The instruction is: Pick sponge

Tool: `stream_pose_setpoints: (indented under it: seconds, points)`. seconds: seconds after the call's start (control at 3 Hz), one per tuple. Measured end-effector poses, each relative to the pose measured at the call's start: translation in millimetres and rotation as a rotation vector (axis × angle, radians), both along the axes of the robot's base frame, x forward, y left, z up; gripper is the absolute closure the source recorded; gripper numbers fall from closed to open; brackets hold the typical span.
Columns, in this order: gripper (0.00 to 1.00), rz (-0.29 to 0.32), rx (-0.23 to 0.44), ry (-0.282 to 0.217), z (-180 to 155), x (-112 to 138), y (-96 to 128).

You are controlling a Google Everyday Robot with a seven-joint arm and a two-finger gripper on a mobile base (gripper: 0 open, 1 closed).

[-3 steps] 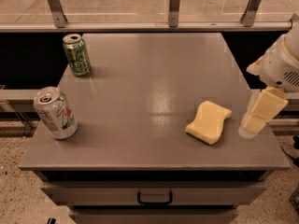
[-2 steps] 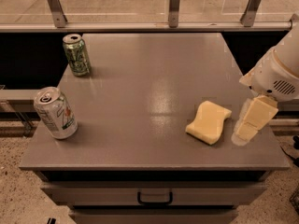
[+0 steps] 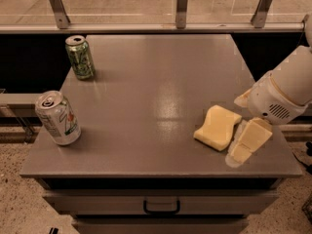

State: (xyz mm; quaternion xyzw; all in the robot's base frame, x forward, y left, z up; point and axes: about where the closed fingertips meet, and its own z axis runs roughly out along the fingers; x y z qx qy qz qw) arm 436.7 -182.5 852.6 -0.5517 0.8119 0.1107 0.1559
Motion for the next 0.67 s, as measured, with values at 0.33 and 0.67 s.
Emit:
stream_pose_setpoints:
  seconds: [0.33, 0.67]
  points:
    - [0.00, 0.016, 0.024, -0.020, -12.3, -3.0, 9.3]
    - [0.18, 0.022, 0.035, -0.034, -22.4, -2.7, 15.0]
